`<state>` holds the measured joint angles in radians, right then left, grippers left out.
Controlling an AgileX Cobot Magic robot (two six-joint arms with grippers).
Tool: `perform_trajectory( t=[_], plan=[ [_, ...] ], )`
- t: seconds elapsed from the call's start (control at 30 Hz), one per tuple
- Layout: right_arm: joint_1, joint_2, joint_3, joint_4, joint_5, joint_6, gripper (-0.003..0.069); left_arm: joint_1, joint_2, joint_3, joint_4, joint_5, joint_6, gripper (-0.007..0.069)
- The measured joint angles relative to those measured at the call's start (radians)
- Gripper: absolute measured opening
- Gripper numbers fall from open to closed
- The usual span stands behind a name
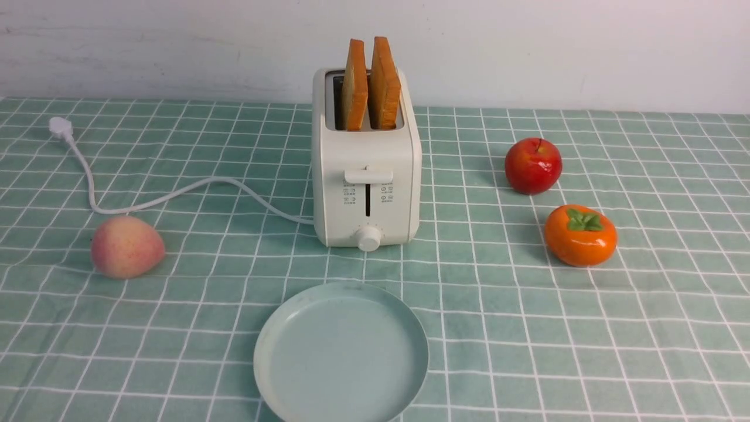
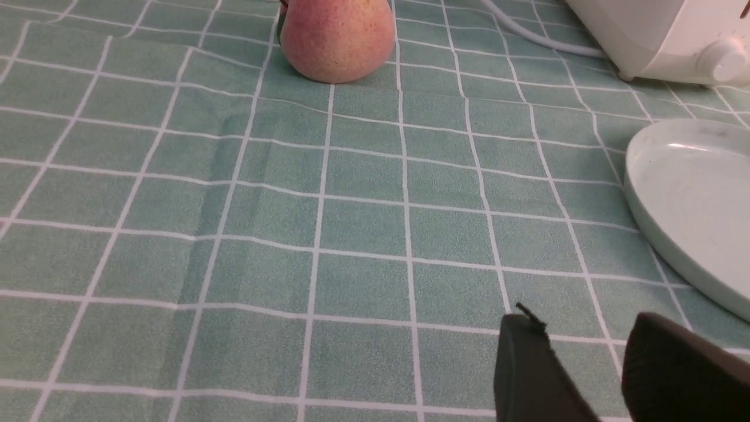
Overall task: Take toasted bread from bread machine on blue coffee table place on plate.
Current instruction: 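Grasp the toast slice in the toaster and pull it up out of the slot with the right gripper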
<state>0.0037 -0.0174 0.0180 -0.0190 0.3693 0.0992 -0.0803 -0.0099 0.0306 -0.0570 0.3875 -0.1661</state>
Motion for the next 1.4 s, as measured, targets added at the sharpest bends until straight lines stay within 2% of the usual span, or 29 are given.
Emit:
perform_trajectory(
  t=[0.17,0.23,0.27,0.3,0.33,0.4,0.57,0.7,0.73,0.8,0.87,0.93,1.0,1.23,1.4],
  plan=[
    [0.0,0.0,0.0,0.0,0.0,0.0,0.024,0.0,0.0,0.0,0.002,-0.064,-0.009,0.0239],
    [0.0,0.0,0.0,0.0,0.0,0.0,0.024,0.0,0.0,0.0,-0.097,-0.142,-0.067,0.0239],
    [0.0,0.0,0.0,0.0,0.0,0.0,0.024,0.0,0.0,0.0,-0.106,-0.154,-0.073,0.0239],
    [0.0,0.0,0.0,0.0,0.0,0.0,0.024,0.0,0.0,0.0,-0.182,-0.196,-0.115,0.0239],
    [0.0,0.0,0.0,0.0,0.0,0.0,0.024,0.0,0.0,0.0,-0.192,-0.201,-0.121,0.0239],
    [0.0,0.0,0.0,0.0,0.0,0.0,0.024,0.0,0.0,0.0,-0.313,-0.257,-0.176,0.0239],
    [0.0,0.0,0.0,0.011,-0.004,0.0,0.024,0.0,0.0,0.0,-0.482,-0.329,-0.223,0.0239],
    [0.0,0.0,0.007,0.115,-0.072,0.013,0.024,0.0,0.0,0.0,-0.565,-0.399,-0.226,0.0216],
    [0.0,0.0,0.007,0.223,-0.149,0.034,0.024,0.0,0.0,0.0,-0.601,-0.438,-0.228,0.0177],
    [0.0,0.0,0.007,0.296,-0.218,0.05,0.024,0.0,0.0,0.0,-0.617,-0.465,-0.229,0.0124],
    [0.0,0.0,0.007,0.393,-0.288,0.057,0.024,0.0,0.0,0.0,-0.626,-0.491,-0.229,0.0026],
    [0.0,0.0,0.007,0.448,-0.327,0.061,0.024,0.0,0.0,0.0,-0.629,-0.5,-0.23,-0.0014],
    [0.0,0.0,0.007,0.509,-0.39,0.065,0.024,0.0,0.0,0.0,-0.632,-0.526,-0.23,-0.0014],
    [0.0,0.0,0.007,0.562,-0.46,0.085,0.024,0.0,0.0,-0.008,-0.633,-0.543,-0.222,-0.0014],
    [0.0,0.01,-0.119,0.58,-0.348,0.099,0.0221,0.0,0.037,-0.156,-0.581,-0.362,-0.072,-0.0014]
  ],
)
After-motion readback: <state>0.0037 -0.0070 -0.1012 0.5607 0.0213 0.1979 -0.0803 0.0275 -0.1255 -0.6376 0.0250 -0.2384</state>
